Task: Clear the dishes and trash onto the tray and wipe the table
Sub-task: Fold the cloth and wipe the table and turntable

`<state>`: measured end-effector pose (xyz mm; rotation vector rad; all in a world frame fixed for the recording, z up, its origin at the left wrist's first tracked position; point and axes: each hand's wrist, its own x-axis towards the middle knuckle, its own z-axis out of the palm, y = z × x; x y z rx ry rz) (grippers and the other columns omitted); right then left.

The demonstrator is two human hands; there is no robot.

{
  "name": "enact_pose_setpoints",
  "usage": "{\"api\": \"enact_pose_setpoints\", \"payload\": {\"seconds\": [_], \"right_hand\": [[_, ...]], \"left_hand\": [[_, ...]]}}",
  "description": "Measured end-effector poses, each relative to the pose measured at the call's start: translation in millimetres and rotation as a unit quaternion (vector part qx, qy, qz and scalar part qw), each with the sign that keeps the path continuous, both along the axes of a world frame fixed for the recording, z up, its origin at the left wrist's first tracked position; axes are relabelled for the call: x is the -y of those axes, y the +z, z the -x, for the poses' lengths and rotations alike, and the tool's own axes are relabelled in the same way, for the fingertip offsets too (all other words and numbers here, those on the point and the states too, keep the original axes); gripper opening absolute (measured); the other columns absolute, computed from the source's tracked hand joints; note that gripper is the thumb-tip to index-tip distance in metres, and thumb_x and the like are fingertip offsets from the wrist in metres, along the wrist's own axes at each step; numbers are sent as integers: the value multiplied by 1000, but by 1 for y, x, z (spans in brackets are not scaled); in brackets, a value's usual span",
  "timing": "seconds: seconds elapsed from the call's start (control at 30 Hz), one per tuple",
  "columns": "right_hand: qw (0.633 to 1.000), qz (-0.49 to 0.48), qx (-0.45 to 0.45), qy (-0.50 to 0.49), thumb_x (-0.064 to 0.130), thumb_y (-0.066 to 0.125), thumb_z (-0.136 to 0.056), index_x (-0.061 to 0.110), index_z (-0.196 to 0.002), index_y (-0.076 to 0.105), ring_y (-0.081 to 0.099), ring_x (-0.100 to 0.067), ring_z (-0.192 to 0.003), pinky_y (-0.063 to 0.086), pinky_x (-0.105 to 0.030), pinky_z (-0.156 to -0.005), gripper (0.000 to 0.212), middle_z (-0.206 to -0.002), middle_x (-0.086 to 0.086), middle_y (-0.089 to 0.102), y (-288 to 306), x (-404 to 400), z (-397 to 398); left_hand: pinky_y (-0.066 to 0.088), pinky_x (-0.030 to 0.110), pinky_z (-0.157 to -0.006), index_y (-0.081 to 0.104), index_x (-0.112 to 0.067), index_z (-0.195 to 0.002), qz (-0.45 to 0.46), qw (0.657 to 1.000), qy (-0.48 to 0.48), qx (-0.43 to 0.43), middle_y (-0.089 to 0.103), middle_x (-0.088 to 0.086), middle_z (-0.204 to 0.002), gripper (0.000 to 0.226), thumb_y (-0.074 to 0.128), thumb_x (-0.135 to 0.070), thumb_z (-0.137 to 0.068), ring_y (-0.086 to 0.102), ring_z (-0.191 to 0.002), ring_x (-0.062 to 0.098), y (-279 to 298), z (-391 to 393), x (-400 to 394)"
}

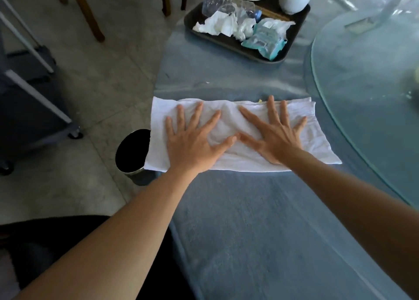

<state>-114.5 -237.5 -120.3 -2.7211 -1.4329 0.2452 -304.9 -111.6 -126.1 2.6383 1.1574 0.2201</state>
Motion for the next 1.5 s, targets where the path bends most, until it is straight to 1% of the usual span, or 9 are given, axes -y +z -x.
{"api": "enact_pose_setpoints", "payload": {"seconds": [0.33,0.53,0.63,0.7,0.77,0.9,1.1,1.27,1.5], "right_hand": [[1000,6,12,-13,102,8,-75,77,-143,-9,-17,-38,-157,-6,-83,-111,74,-172,-2,-19,8,-6,4],[998,19,61,-15,97,10,-82,71,-149,-7,0,-42,-158,0,-85,-110,74,-173,-9,-8,10,-4,12],[998,26,39,-40,94,10,-84,70,-150,-8,-5,-37,-159,5,-84,-111,72,-173,-7,-13,13,0,19],[998,30,3,-53,94,14,-83,71,-149,-7,-12,-34,-159,4,-82,-113,73,-172,-4,-20,16,-1,21],[997,32,-6,-76,94,15,-81,72,-149,-6,-15,-32,-158,2,-81,-114,74,-171,-1,-23,18,-3,24],[993,19,-15,-117,98,17,-79,74,-148,-2,-14,-32,-159,-2,-79,-115,76,-172,-1,-22,17,-19,24],[987,17,-12,-157,97,22,-80,74,-148,-1,-14,-33,-159,-3,-79,-116,75,-172,-5,-20,13,-35,18],[985,7,-10,-174,100,18,-78,77,-145,-2,-15,-33,-158,-5,-79,-114,74,-172,-8,-17,10,-65,-3],[984,19,-12,-176,102,14,-76,78,-143,-5,-18,-31,-158,-8,-79,-114,74,-172,-5,-19,6,-77,-16]], "left_hand": [[0,63,-121,18,-52,-156,-1,1000,-23,9,4,-8,-171,83,20,-91,-83,-4,-157,36,1,-1,-6],[0,65,-120,23,-48,-156,6,999,-38,10,8,-3,-171,80,20,-88,-87,-2,-156,39,-3,0,-8],[-5,64,-121,22,-46,-157,17,998,-67,-1,6,-2,-172,78,20,-83,-89,-5,-156,38,-2,2,-10],[-6,63,-121,21,-46,-158,23,996,-85,-4,5,-1,-172,76,21,-80,-90,-5,-156,38,0,3,-15],[-6,62,-121,26,-45,-157,22,994,-108,11,9,0,-171,74,28,-78,-91,-2,-156,38,2,5,-23],[-5,59,-123,28,-45,-156,16,990,-141,15,8,-3,-171,73,31,-76,-91,-3,-157,35,0,-3,-52],[-12,55,-122,15,-46,-158,8,983,-183,13,1,-5,-172,74,23,-77,-91,-9,-157,32,-3,-19,-80],[-4,58,-123,9,-47,-159,6,982,-190,-7,-1,-5,-172,76,15,-79,-90,-10,-156,33,-5,-46,-116],[-2,59,-123,9,-49,-158,2,981,-193,-11,-5,-7,-171,77,13,-81,-89,-11,-156,32,-7,-58,-130]]}}
